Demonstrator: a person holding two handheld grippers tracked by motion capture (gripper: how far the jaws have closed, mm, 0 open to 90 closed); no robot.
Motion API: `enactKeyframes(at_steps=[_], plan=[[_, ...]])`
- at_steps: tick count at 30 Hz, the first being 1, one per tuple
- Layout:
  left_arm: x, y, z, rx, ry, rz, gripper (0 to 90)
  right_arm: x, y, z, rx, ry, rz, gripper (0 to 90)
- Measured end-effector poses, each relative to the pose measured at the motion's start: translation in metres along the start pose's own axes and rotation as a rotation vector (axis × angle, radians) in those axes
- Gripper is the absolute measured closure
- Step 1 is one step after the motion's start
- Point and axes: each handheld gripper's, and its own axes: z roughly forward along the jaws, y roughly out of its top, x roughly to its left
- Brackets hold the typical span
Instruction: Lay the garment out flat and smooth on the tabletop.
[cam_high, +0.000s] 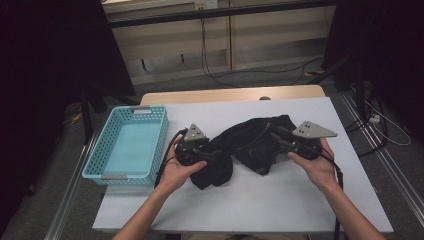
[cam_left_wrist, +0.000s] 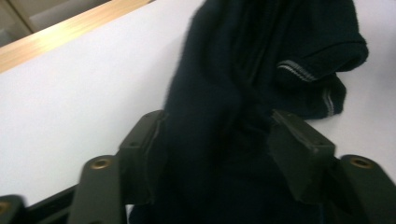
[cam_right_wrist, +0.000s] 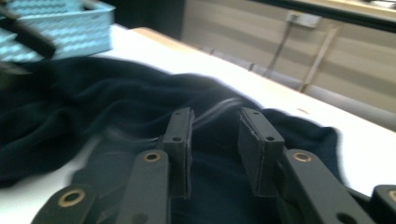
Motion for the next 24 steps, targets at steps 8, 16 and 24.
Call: enactKeyframes(at_steps=[8, 16, 24], plan=[[-0.014, 0.013, 0.016, -0.020, -0.003, 0.038, 46.7, 0.035, -0.019, 0.008, 0.094, 0.106, -0.089, 42.6], [-0.002, 0.009, 0.045, 0.051, 0.025, 0.030, 40.5, 0.049, -0.033, 0.029, 0.208, 0.079, -0.172, 38.6], [0.018, -0.011, 0.067, 0.154, 0.078, -0.017, 35.6, 0.030, -0.033, 0.016, 0.183, 0.025, -0.145, 79.5]])
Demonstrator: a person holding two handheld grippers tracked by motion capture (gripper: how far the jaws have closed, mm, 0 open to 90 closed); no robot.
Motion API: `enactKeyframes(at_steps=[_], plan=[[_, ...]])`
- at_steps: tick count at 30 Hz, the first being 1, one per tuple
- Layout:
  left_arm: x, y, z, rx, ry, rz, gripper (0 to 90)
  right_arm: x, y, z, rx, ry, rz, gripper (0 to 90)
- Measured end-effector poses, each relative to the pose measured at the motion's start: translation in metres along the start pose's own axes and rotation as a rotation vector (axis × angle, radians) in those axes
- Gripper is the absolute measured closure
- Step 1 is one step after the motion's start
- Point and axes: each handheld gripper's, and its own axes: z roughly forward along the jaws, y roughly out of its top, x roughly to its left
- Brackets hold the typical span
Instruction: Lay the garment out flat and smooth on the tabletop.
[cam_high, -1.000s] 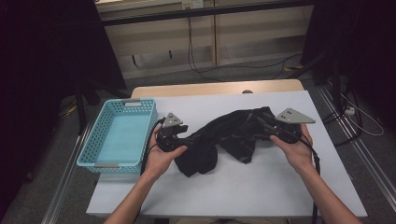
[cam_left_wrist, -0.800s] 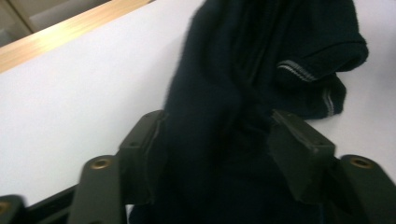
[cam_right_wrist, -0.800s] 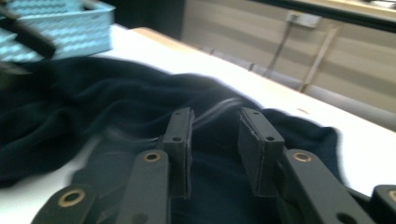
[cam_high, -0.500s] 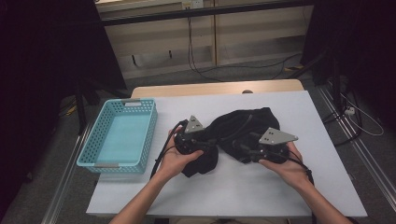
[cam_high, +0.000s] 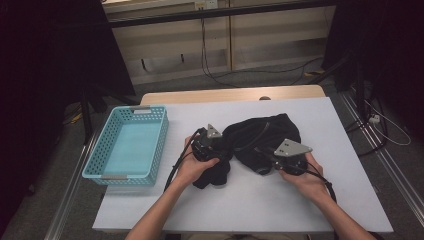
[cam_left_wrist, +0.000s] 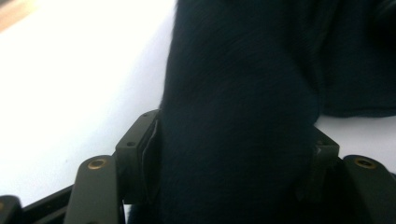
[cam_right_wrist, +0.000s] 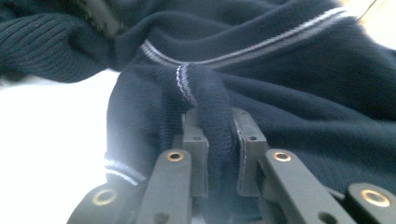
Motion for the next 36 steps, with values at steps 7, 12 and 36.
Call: enactKeyframes(at_steps=[7, 12, 36], plan=[[0.014, -0.010, -0.011, 0.032, -0.162, -0.122, 72.5, -0.024, -0.008, -0.019, -0.044, -0.047, 0.067, 80.2], [0.003, -0.017, -0.024, 0.059, -0.173, -0.075, 74.7, -0.033, -0.012, -0.022, -0.055, -0.076, 0.093, 80.2], [-0.040, -0.020, -0.079, -0.121, -0.163, 0.015, 37.9, -0.028, -0.006, -0.018, -0.085, -0.036, 0.103, 79.6]])
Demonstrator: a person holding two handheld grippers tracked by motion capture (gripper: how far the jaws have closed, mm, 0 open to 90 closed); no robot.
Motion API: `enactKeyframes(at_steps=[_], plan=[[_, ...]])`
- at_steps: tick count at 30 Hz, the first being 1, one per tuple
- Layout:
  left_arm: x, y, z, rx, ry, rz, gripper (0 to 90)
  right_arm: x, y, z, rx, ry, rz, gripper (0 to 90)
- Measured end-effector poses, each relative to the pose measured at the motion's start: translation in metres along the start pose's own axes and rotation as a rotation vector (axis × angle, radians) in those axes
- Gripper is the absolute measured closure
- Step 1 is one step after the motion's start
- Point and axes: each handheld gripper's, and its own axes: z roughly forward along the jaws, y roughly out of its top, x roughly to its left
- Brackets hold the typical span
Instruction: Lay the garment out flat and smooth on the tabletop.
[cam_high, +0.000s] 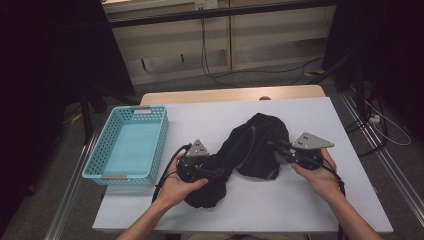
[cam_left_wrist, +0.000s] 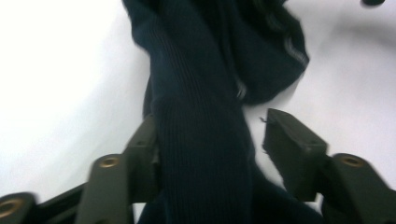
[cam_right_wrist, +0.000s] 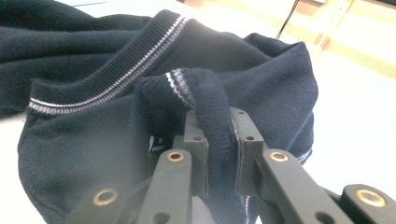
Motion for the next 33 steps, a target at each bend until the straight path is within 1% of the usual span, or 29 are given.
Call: enactKeyframes(at_steps=[1, 3, 4, 5, 7, 8, 9, 10, 11, 12, 13, 14, 16, 17, 19, 20, 21, 22, 24, 25, 26, 27, 28, 29, 30, 31, 32, 33], plan=[[-0.001, 0.004, 0.000, -0.015, 0.011, 0.022, 35.6, 0.001, 0.000, 0.000, 0.000, 0.003, 0.001, 79.6], [-0.004, 0.012, 0.001, -0.015, -0.003, 0.062, 34.5, 0.001, 0.000, 0.001, 0.000, 0.007, -0.002, 79.6], [-0.005, 0.015, 0.002, -0.021, -0.008, 0.068, 33.1, 0.001, 0.000, 0.001, 0.000, 0.006, -0.002, 79.6], [-0.006, 0.017, 0.003, -0.032, 0.003, 0.069, 33.2, 0.001, 0.000, 0.001, 0.000, 0.008, -0.001, 79.6], [-0.011, 0.021, 0.011, -0.040, -0.002, 0.085, 34.6, 0.000, -0.001, 0.002, 0.003, 0.006, 0.000, 79.4], [-0.013, 0.022, 0.013, -0.036, 0.004, 0.102, 35.6, 0.000, -0.001, 0.002, 0.005, 0.002, -0.006, 79.4], [-0.016, 0.024, 0.017, -0.034, 0.002, 0.116, 36.3, 0.000, -0.001, 0.002, 0.007, 0.000, -0.011, 79.3], [-0.020, 0.026, 0.020, -0.044, -0.025, 0.135, 38.9, 0.000, -0.001, 0.002, 0.009, 0.000, -0.010, 79.3], [-0.021, 0.028, 0.023, -0.051, -0.069, 0.134, 43.5, 0.000, -0.001, 0.002, 0.009, 0.001, -0.014, 79.2], [-0.023, 0.030, 0.026, -0.040, -0.084, 0.142, 46.0, 0.000, 0.000, 0.002, 0.010, 0.003, -0.015, 79.2], [-0.024, 0.030, 0.029, -0.032, -0.081, 0.151, 46.3, 0.000, -0.001, 0.002, 0.012, 0.005, -0.015, 79.0], [-0.024, 0.031, 0.035, -0.018, -0.089, 0.155, 46.7, 0.000, -0.001, 0.002, 0.011, 0.006, -0.015, 78.9], [-0.026, 0.031, 0.042, -0.002, -0.076, 0.170, 47.2, 0.000, -0.001, 0.002, 0.014, 0.010, -0.008, 78.7], [-0.028, 0.029, 0.047, 0.009, -0.079, 0.176, 47.3, 0.000, -0.001, 0.003, 0.014, 0.011, -0.006, 78.6], [-0.030, 0.026, 0.057, 0.065, -0.100, 0.199, 47.2, -0.001, -0.002, 0.003, 0.018, 0.013, -0.003, 78.1], [-0.031, 0.024, 0.064, 0.094, -0.094, 0.213, 46.9, -0.001, -0.002, 0.003, 0.019, 0.017, 0.002, 77.8], [-0.032, 0.022, 0.067, 0.094, -0.077, 0.220, 46.4, -0.002, -0.003, 0.003, 0.021, 0.015, 0.001, 77.5], [-0.032, 0.021, 0.071, 0.105, -0.062, 0.239, 45.7, -0.002, -0.003, 0.003, 0.026, 0.016, 0.004, 77.1], [-0.032, 0.018, 0.076, 0.134, -0.074, 0.251, 39.6, -0.002, -0.004, 0.003, 0.029, 0.017, 0.006, 76.1], [-0.032, 0.017, 0.079, 0.134, -0.072, 0.255, 37.4, -0.002, -0.004, 0.003, 0.029, 0.017, 0.007, 75.9], [-0.032, 0.016, 0.082, 0.159, -0.087, 0.266, 31.8, -0.002, -0.004, 0.003, 0.030, 0.015, 0.007, 75.1], [-0.033, 0.014, 0.085, 0.163, -0.076, 0.270, 25.8, -0.003, -0.004, 0.003, 0.030, 0.017, 0.012, 73.8], [-0.034, 0.013, 0.086, 0.168, -0.060, 0.283, 25.5, -0.003, -0.004, 0.003, 0.033, 0.016, 0.018, 72.2], [-0.035, 0.012, 0.088, 0.168, -0.049, 0.291, 25.6, -0.004, -0.005, 0.003, 0.036, 0.014, 0.017, 71.5], [-0.035, 0.011, 0.090, 0.163, -0.031, 0.290, 27.4, -0.004, -0.005, 0.003, 0.037, 0.010, 0.014, 71.3], [-0.034, 0.012, 0.090, 0.165, -0.030, 0.282, 29.1, -0.004, -0.005, 0.003, 0.040, 0.009, 0.013, 70.9], [-0.032, 0.012, 0.091, 0.153, -0.002, 0.267, 34.7, -0.003, -0.006, 0.003, 0.042, 0.009, 0.015, 70.6], [-0.029, 0.012, 0.091, 0.143, 0.018, 0.261, 46.6, -0.003, -0.006, 0.003, 0.045, 0.007, 0.011, 70.4]])
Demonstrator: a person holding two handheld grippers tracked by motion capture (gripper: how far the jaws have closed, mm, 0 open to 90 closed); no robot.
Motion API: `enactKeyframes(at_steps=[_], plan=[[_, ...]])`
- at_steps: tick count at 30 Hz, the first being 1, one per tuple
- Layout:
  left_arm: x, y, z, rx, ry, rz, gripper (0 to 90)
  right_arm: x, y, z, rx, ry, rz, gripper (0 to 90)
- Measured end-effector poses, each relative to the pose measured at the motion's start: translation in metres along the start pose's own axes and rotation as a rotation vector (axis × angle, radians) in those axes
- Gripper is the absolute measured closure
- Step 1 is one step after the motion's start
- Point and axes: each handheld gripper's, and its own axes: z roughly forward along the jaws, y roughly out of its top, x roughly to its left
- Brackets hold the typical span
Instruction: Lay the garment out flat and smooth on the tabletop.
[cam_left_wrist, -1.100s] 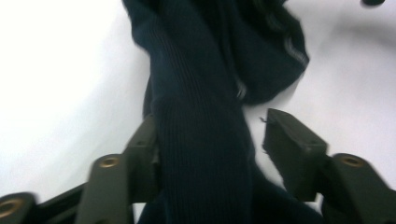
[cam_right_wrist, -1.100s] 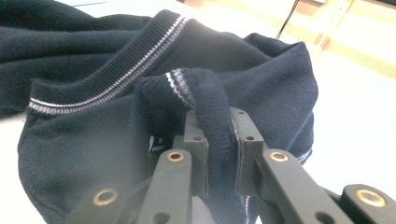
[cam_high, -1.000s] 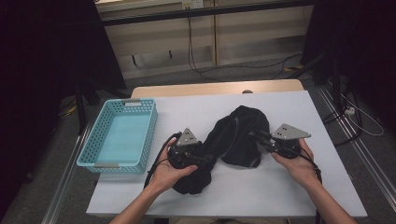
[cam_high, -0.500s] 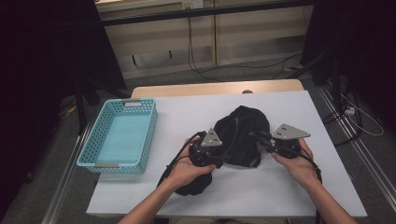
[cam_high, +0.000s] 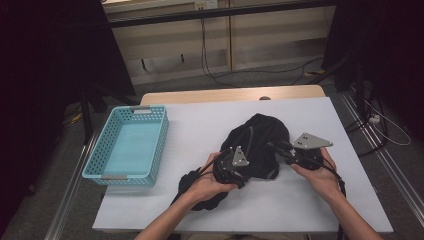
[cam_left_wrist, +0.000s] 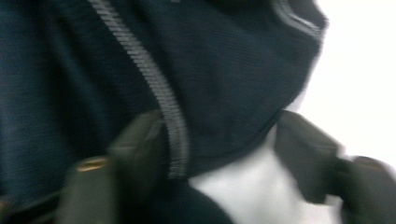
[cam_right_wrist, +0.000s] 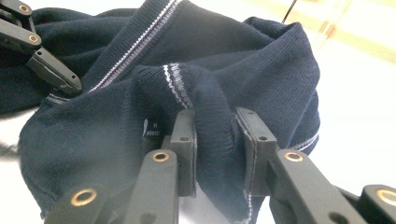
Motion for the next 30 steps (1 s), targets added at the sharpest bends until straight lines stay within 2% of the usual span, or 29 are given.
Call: enactKeyframes(at_steps=[1, 3, 4, 6, 9, 13, 16, 21, 27, 30], plan=[[0.005, -0.001, 0.001, -0.011, 0.001, -0.030, 56.6, 0.000, 0.000, 0.001, 0.001, 0.000, 0.000, 70.3], [0.013, -0.001, -0.001, -0.026, -0.020, -0.086, 66.7, 0.000, 0.000, 0.002, 0.007, -0.001, -0.003, 70.2], [0.015, -0.002, -0.001, -0.030, -0.036, -0.102, 73.9, 0.001, 0.000, 0.002, 0.008, 0.000, -0.004, 71.3], [0.017, -0.002, -0.003, -0.034, -0.051, -0.123, 78.3, 0.001, 0.000, 0.002, 0.007, 0.004, -0.008, 75.5], [0.022, -0.001, -0.011, -0.068, -0.077, -0.164, 80.3, 0.000, 0.002, 0.000, -0.015, 0.002, -0.011, 79.9], [0.027, 0.006, -0.032, -0.139, -0.067, -0.179, 80.9, -0.003, 0.008, -0.007, -0.046, -0.016, 0.001, 81.3], [0.034, 0.009, -0.047, -0.187, -0.053, -0.209, 81.1, -0.006, 0.018, -0.014, -0.090, -0.023, 0.010, 81.7], [0.055, 0.010, -0.076, -0.276, -0.003, -0.276, 81.2, -0.010, 0.035, -0.025, -0.156, -0.044, 0.006, 81.9], [0.078, 0.012, -0.108, -0.346, 0.043, -0.316, 81.7, -0.024, 0.056, -0.043, -0.239, -0.086, 0.020, 82.1], [0.085, 0.015, -0.122, -0.380, 0.073, -0.346, 81.9, -0.030, 0.064, -0.051, -0.275, -0.102, 0.019, 82.1]])
